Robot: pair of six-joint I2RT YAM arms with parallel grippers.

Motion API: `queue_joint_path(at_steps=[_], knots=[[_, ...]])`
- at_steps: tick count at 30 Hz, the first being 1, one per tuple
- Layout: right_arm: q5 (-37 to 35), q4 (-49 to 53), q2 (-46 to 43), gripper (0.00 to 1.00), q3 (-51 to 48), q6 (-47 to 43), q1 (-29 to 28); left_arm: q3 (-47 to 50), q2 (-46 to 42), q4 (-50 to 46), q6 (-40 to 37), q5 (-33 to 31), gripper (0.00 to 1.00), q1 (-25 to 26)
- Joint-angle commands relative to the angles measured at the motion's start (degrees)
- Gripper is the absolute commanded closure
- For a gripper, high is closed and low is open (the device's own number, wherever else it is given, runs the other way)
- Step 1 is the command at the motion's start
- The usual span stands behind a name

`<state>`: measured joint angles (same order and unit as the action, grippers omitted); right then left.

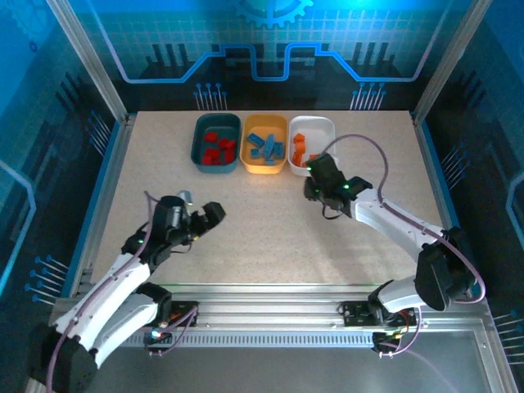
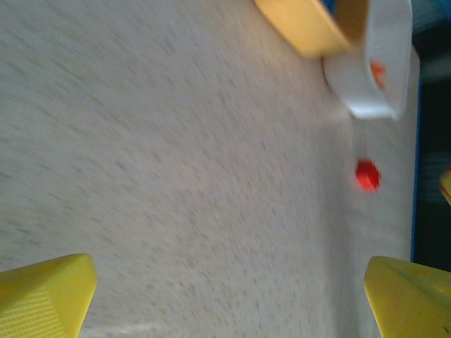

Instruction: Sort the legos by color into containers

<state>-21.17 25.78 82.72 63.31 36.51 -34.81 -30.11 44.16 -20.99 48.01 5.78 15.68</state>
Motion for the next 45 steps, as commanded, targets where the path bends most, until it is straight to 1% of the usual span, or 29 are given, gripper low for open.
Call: queue_joint_path(at_steps=[1, 4, 5, 7, 9, 12, 14, 17, 24, 25, 26, 28, 29, 30, 32, 35, 37, 39, 41, 42, 44, 45], knots=[[4.4, -3.6, 6.7, 0.67, 7.4, -6.0, -5.7, -2.6, -2.6, -10.6, -3.9, 1.4, 0.01, -6.7], [5.8, -5.1, 15.4, 0.68, 16.7, -12.5, -10.1, -3.1, -1.5, -11.7, -4.1, 4.1, 0.01, -12.3], [5.9, -5.6, 18.5, 0.68, 19.7, -14.9, -11.0, -3.3, 0.1, -12.1, -4.1, 6.2, 0.01, -14.7], [10.1, -4.8, 24.4, 0.68, 26.0, -17.8, -11.1, -3.3, 4.2, -11.7, -4.4, 11.6, 0.01, -19.5], [11.6, -3.5, 29.9, 0.68, 32.7, -20.0, -11.0, -2.4, 8.1, -9.5, -4.4, 17.0, 0.01, -22.4], [13.3, 0.6, 39.2, 0.68, 44.2, -22.9, -11.0, 0.0, 11.5, -3.9, -3.0, 21.8, 0.01, -23.2], [13.0, 1.7, 44.0, 0.69, 50.3, -22.9, -10.8, 1.4, 12.2, -1.8, -2.6, 23.2, 0.01, -23.4], [13.2, 2.3, 49.2, 0.69, 57.9, -22.0, -9.9, 1.6, 12.0, -2.0, -4.1, 24.0, 0.01, -23.6], [13.5, 9.9, 60.8, 0.69, 75.6, -22.3, -8.1, 1.7, 9.7, -2.5, -5.6, 25.8, 0.01, -23.7], [13.4, 11.6, 62.1, 0.67, 78.4, -22.1, -7.7, 1.9, 9.3, -2.3, -5.7, 25.9, 0.01, -23.7], [13.4, 12.8, 62.9, 0.62, 80.3, -21.6, -7.3, 1.9, 9.2, -2.4, -5.9, 25.9, 0.01, -23.7], [17.4, 12.9, 64.6, 0.4, 83.4, -22.2, -6.2, 1.7, 9.3, -2.5, -6.2, 26.6, 0.01, -23.7], [18.2, 13.0, 65.4, 0.31, 85.0, -22.6, -6.1, 1.7, 9.3, -2.3, -6.1, 27.2, 0.01, -23.7], [18.6, 13.5, 66.5, 0.24, 87.2, -23.4, -6.0, 1.7, 9.2, -2.0, -5.9, 28.0, 0.01, -23.7], [18.7, 14.8, 67.7, 0.2, 90.1, -24.4, -6.0, 1.6, 8.9, -1.7, -5.7, 28.9, 0.01, -23.7], [17.9, 15.9, 64.9, 0.2, 89.0, -25.6, -6.5, 1.4, 7.7, -1.8, -5.7, 29.5, 0.01, -23.7], [15.3, 13.7, 59.1, 0.21, 82.8, -26.6, -7.4, 1.8, 6.4, -1.6, -5.1, 29.7, 0.01, -23.7], [12.1, 9.0, 51.4, 0.22, 73.1, -26.2, -8.1, 2.6, 5.2, -0.3, -3.7, 30.3, 0.01, -23.6], [7.0, 6.5, 43.4, 0.22, 63.8, -23.6, -8.1, 3.7, 4.0, 2.1, -2.1, 31.6, 0.01, -23.1], [3.3, 6.1, 39.2, 0.22, 58.1, -21.5, -7.6, 4.1, 3.5, 2.9, -1.4, 31.6, 0.01, -22.5], [-2.4, 5.7, 31.5, 0.2, 46.7, -16.6, -6.0, 5.2, 2.8, 4.8, -0.2, 30.2, 0.01, -19.6], [-4.7, 5.8, 27.3, 0.19, 40.0, -13.4, -4.6, 6.2, 2.8, 6.5, 1.0, 29.0, 0.01, -17.1]])
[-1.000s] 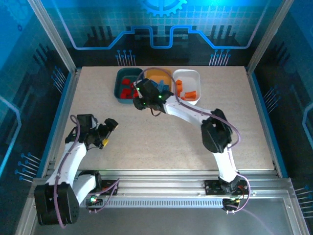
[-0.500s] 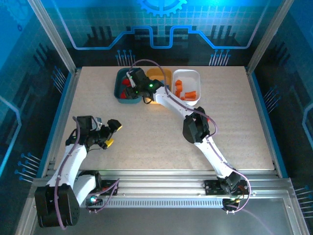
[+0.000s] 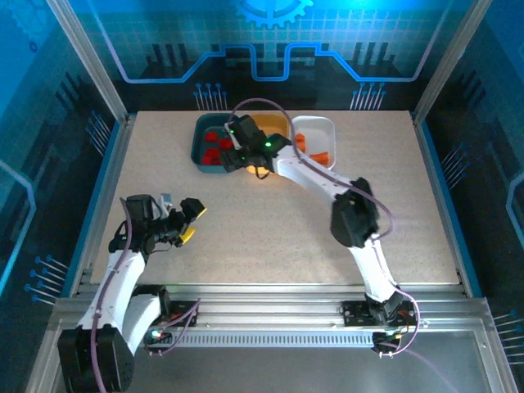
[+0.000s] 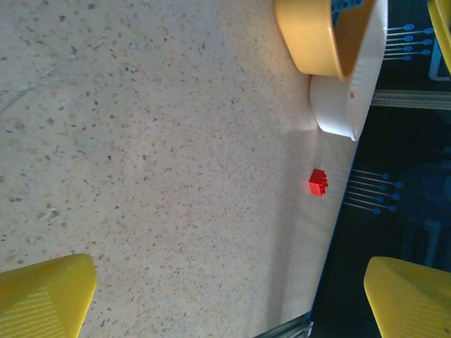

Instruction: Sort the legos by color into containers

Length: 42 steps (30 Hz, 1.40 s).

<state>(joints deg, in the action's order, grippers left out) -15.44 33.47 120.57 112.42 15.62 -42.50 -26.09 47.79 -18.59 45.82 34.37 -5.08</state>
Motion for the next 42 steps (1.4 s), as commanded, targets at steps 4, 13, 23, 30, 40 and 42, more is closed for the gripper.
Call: queue_joint_path(at_steps=[4, 13, 23, 30, 40, 42], knots=[[-13.0, -3.1, -24.9, 0.07, -35.0, 18.0, 12.0, 6.8, 2.4, 15.7, 9.8, -5.8, 0.01, 16.6], [3.8, -9.5, -32.4, 0.01, -58.7, 19.3, 31.5, 5.9, 16.8, 28.8, 14.2, -15.1, 0.01, 33.2], [2.7, -7.9, -21.9, 0.08, -53.1, 19.9, 32.8, 1.6, 26.7, 31.4, 14.5, -16.7, 0.01, 39.3], [0.8, -6.4, -15.8, 0.5, -47.9, 20.6, 32.5, 2.3, 26.3, 30.5, 14.3, -17.6, 0.01, 39.3], [-3.2, -5.6, -27.2, 0.62, -50.1, 17.4, 27.8, -1.3, 24.2, 25.8, 12.4, -17.5, 0.01, 37.8], [-3.6, -5.1, -29.9, 0.62, -49.0, 17.0, 24.7, -2.6, 22.4, 22.7, 11.0, -17.1, 0.01, 35.7]])
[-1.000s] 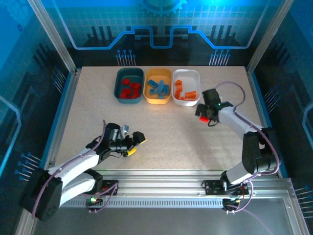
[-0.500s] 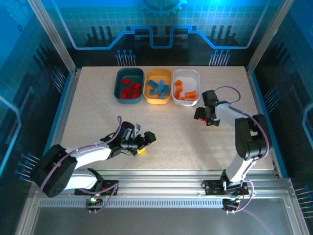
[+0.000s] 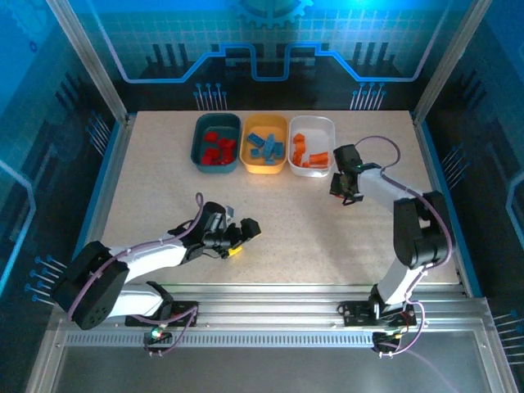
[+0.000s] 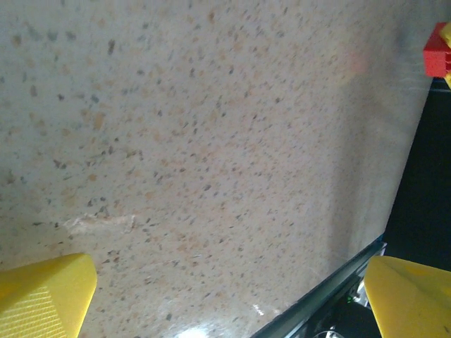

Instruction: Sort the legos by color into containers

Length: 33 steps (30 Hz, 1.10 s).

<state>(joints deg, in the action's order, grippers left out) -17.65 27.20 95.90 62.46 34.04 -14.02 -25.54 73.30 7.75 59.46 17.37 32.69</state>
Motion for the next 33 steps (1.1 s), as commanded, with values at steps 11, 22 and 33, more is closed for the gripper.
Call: queue_joint_path(at_steps=[11, 22, 33], knots=[[2.0, -3.2, -3.2, 0.63, 14.2, -7.2, -21.9, 2.9, -19.4, -12.5, -1.5, 13.9, 0.01, -34.7], [6.7, -5.0, 17.8, 0.63, 35.5, -9.6, -29.1, 5.7, -13.6, -8.1, 1.0, 24.1, 0.01, -44.7], [4.9, -0.7, 41.3, 0.63, 64.4, -17.5, -30.0, 5.8, -13.0, -11.3, -2.2, 24.2, 0.01, -45.2]])
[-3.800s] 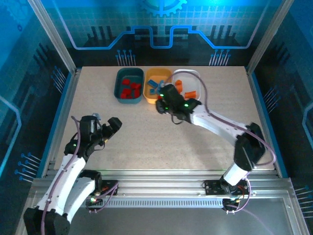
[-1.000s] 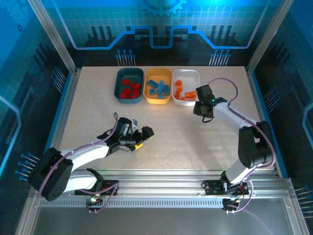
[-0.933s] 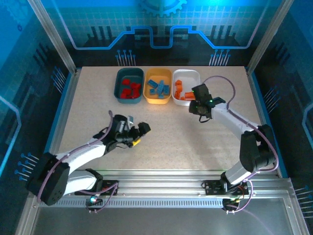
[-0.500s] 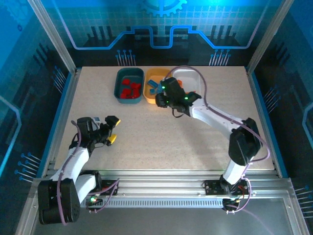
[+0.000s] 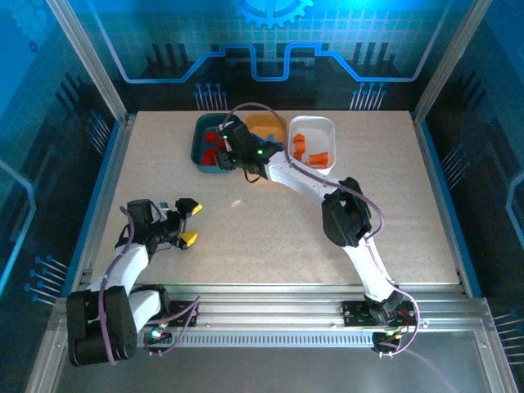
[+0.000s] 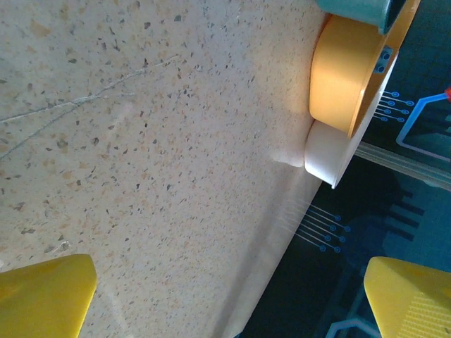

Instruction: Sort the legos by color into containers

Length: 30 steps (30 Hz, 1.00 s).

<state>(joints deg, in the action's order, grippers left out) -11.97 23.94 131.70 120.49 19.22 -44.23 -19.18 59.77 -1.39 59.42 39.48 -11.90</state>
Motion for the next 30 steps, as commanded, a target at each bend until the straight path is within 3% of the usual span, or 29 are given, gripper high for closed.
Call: queue_joint_path(at_steps=[1, 9, 11, 17, 22, 30], knots=[[-0.8, 3.5, 7.0, 0.63, 8.9, -2.9, 0.2, -0.8, 0.7, -2.5, -2.6, 2.2, 0.01, -0.6], [0.7, 9.1, 19.1, 0.6, 27.7, -2.9, 1.0, -2.9, 0.5, -5.1, -5.2, 2.6, 0.01, -0.6], [0.4, 9.4, 20.2, 0.39, 29.3, -2.1, 1.4, -3.2, 0.2, -5.5, -5.6, 2.9, 0.01, -0.6], [1.4, 8.7, 16.8, 0.27, 27.5, -2.5, 1.7, -4.1, -2.4, -6.6, -6.2, 3.1, 0.01, -0.6], [1.2, 4.6, 5.9, 0.27, 15.2, -2.5, 1.4, -5.5, -6.0, -8.9, -6.5, 3.1, 0.01, -0.6], [-3.0, -9.7, -25.4, 0.25, -23.7, -3.5, 0.7, -8.9, -15.9, -17.2, -8.7, 1.5, 0.01, -0.5]])
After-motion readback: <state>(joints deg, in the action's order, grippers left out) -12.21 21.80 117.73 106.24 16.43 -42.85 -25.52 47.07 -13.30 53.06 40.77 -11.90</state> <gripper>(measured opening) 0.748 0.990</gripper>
